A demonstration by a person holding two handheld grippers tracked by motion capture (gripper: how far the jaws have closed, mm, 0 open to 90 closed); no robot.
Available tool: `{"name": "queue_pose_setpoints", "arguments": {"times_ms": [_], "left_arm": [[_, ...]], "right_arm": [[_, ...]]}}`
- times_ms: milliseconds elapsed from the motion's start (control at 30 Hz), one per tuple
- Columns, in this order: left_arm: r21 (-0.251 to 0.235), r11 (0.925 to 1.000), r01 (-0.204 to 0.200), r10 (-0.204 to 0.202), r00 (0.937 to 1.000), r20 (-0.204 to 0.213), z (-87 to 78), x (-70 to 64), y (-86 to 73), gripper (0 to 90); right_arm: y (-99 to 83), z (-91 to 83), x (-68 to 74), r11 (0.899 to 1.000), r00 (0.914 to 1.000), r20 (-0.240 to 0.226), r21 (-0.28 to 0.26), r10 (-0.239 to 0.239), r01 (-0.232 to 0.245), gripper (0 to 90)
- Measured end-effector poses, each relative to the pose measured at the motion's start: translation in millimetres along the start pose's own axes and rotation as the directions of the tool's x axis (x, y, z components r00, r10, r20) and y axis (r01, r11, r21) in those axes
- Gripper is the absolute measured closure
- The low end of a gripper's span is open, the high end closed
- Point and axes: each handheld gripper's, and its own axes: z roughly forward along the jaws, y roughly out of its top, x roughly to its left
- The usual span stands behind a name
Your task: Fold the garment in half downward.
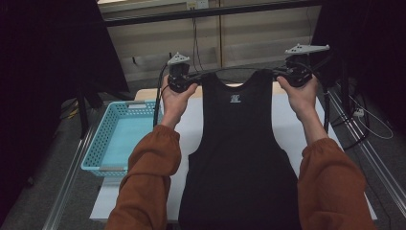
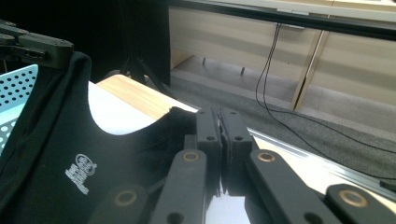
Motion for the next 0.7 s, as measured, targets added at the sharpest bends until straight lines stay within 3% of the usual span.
{"name": "queue_pose_setpoints", "arguments": {"times_ms": [100,367,700], "left_arm": [[-0.016,0.9997,0.019,-0.020,0.9998,-0.011,1.8,1.3,2.6,87.8],[-0.031,0.9995,0.010,-0.010,0.9999,-0.010,3.7,2.4,18.3,87.9],[-0.053,0.9986,-0.001,-0.001,0.9995,-0.031,-3.9,9.2,39.0,88.0]], "right_arm": [[7.7,0.9,1.7,1.000,1.0000,-0.003,-0.014,-0.004,0.004,88.7],[18.2,11.0,-0.8,1.000,0.9999,0.001,-0.018,0.016,-0.016,88.8],[48.8,8.5,3.6,0.999,0.9994,0.023,-0.031,-0.025,0.026,88.8]]}}
